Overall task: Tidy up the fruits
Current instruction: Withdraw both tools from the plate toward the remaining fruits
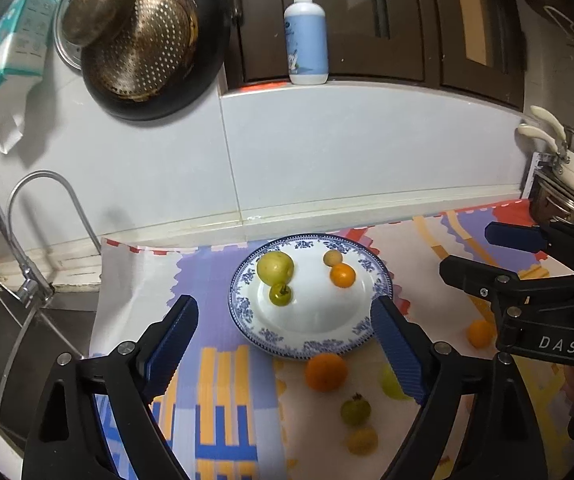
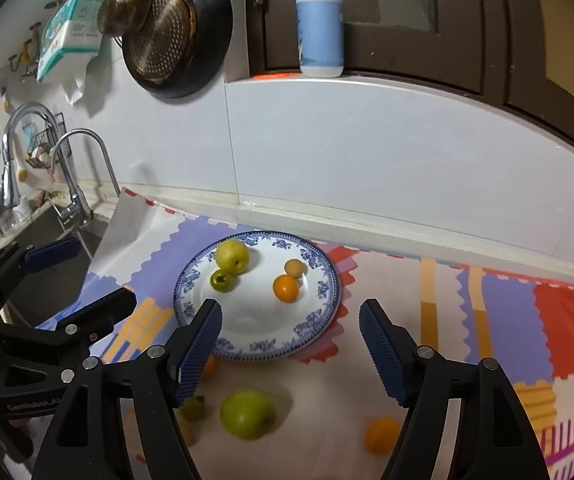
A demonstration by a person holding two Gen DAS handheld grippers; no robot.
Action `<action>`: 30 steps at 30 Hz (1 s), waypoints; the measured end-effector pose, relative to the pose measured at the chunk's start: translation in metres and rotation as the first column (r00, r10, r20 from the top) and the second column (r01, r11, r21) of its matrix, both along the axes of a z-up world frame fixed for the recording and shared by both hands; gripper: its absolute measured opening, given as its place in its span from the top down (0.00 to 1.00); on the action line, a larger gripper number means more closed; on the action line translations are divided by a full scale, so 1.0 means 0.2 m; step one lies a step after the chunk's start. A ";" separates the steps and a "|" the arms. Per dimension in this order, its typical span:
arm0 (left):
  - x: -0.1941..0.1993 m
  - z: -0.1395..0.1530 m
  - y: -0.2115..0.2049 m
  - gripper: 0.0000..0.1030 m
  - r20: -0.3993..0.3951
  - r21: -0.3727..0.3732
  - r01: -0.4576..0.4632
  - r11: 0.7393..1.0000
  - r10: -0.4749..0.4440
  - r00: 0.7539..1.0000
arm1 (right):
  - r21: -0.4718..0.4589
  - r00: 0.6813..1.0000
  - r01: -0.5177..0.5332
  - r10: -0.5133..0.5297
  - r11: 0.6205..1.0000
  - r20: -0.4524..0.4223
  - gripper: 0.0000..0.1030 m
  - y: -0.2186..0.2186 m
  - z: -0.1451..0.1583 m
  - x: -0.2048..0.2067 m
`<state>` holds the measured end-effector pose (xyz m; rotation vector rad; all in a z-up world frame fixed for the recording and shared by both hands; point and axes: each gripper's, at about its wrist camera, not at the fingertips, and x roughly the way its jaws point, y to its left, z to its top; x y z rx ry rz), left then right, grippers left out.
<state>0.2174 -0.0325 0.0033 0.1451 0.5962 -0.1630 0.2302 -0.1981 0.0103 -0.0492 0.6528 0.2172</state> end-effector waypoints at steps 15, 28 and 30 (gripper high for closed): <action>-0.32 -0.02 -0.01 0.11 0.069 0.021 -0.015 1.000 0.013 0.997 | 0.011 0.999 0.054 -0.054 0.998 0.004 0.30 -0.06 -0.07 -0.31; -0.41 -0.22 -0.06 0.11 -0.028 0.048 0.031 0.998 -0.030 0.999 | 0.004 0.991 0.098 -0.097 0.995 -0.087 0.30 -0.12 -0.23 -0.42; -0.41 -0.25 -0.07 0.11 -0.049 0.050 0.038 0.998 -0.036 0.998 | 0.006 0.989 0.099 -0.098 0.995 -0.108 0.30 -0.13 -0.27 -0.43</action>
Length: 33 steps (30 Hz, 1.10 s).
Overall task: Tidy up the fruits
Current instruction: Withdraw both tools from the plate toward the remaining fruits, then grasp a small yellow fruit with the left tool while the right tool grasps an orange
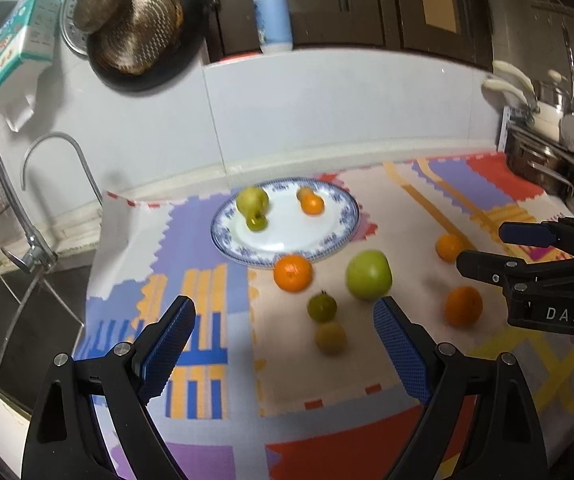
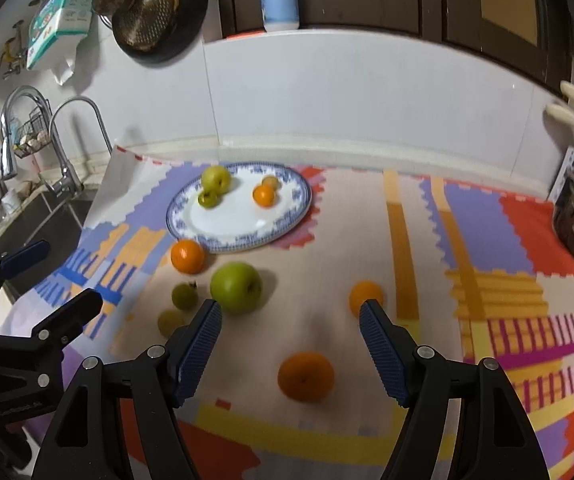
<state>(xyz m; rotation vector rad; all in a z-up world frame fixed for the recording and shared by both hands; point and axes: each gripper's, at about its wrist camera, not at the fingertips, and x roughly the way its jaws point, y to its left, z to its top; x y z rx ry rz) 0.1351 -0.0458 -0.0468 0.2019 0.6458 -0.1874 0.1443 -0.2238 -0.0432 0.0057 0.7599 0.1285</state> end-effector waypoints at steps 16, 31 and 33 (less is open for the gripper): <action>0.12 -0.29 -0.07 0.14 -0.168 -0.005 0.079 0.997 -0.078 0.983 | 0.007 0.986 0.038 -0.036 0.999 -0.163 0.36 -0.05 -0.28 0.01; 0.26 -0.35 -0.17 0.50 -0.226 0.006 0.100 0.995 -0.096 0.969 | 0.073 0.976 0.060 -0.043 0.996 -0.214 0.51 -0.08 -0.36 0.05; 0.28 -0.37 -0.18 0.57 -0.247 0.003 0.105 0.994 -0.101 0.964 | 0.081 0.976 0.058 -0.040 0.995 -0.216 0.53 -0.09 -0.37 0.04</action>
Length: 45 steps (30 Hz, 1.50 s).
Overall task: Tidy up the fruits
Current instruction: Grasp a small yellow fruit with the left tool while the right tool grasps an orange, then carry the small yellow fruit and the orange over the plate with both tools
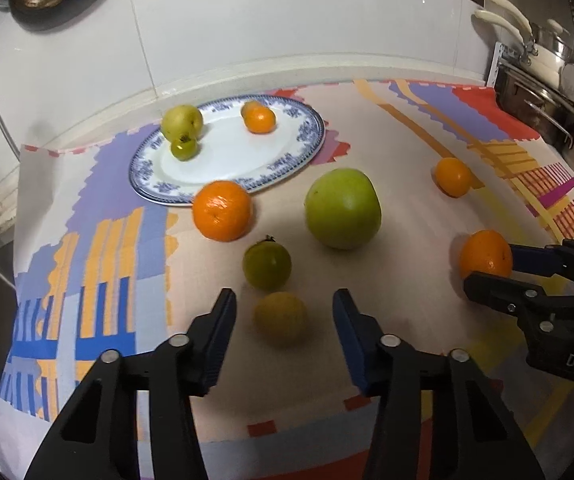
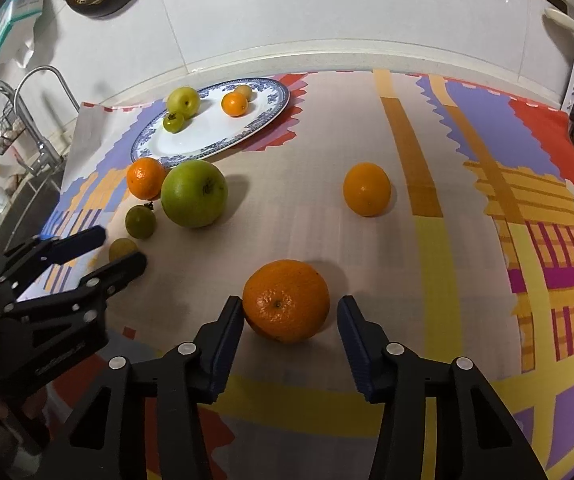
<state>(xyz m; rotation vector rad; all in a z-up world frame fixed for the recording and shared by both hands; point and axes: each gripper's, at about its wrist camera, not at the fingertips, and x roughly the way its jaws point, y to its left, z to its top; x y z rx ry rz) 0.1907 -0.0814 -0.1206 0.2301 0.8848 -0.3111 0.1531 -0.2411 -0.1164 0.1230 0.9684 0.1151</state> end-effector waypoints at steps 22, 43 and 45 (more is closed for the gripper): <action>-0.08 0.12 0.03 0.72 0.044 -0.050 -0.007 0.999 0.009 0.999 | 0.015 0.998 -0.014 0.013 1.000 0.061 0.58 0.01 0.11 -0.03; -0.19 0.52 0.15 0.72 0.266 -0.121 0.004 0.993 0.028 0.963 | 0.027 0.956 -0.119 0.108 0.992 0.272 0.58 0.14 0.50 -0.05; -0.19 0.56 0.16 0.72 0.286 -0.124 0.005 0.992 0.030 0.958 | 0.027 0.951 -0.128 0.115 0.991 0.288 0.58 0.16 0.53 -0.05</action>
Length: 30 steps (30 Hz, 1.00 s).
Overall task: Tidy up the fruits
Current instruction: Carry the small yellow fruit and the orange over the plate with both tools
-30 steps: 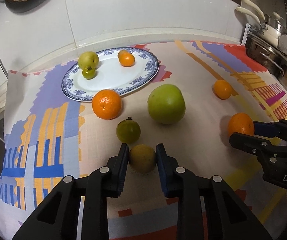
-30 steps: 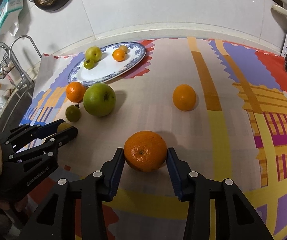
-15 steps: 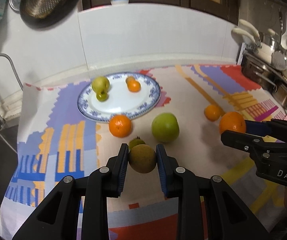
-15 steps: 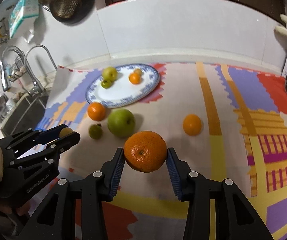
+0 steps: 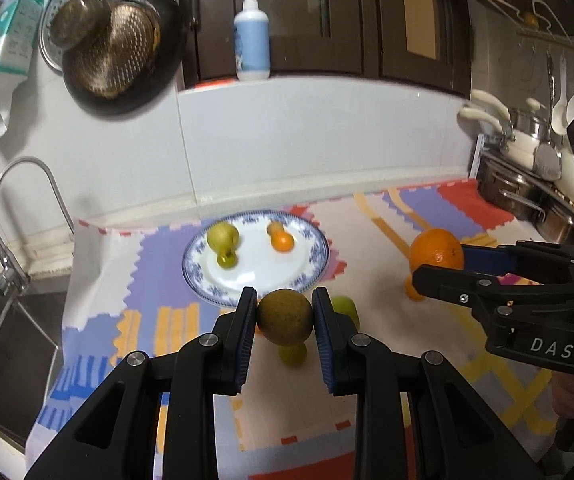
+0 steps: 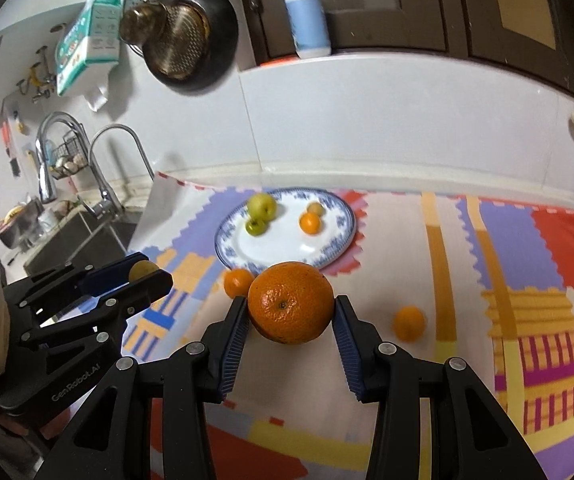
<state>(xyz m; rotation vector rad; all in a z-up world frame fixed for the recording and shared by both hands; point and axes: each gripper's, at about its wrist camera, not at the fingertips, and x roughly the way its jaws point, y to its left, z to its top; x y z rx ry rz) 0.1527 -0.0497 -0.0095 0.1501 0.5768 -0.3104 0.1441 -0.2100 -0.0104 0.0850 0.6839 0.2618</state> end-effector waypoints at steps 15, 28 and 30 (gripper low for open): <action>0.16 0.13 0.04 0.72 0.086 0.006 -0.034 0.999 0.034 0.996 | -0.002 0.994 -0.063 0.063 0.998 0.086 0.58 0.09 0.16 0.19; 0.39 0.07 0.05 0.72 0.044 0.016 -0.061 0.998 0.061 0.997 | 0.000 0.994 -0.086 0.086 0.996 0.062 0.58 0.13 0.14 0.44; 0.44 0.05 0.05 0.72 0.028 0.016 -0.061 0.998 0.061 0.998 | -0.002 0.995 -0.086 0.086 0.996 0.050 0.58 0.13 0.11 0.48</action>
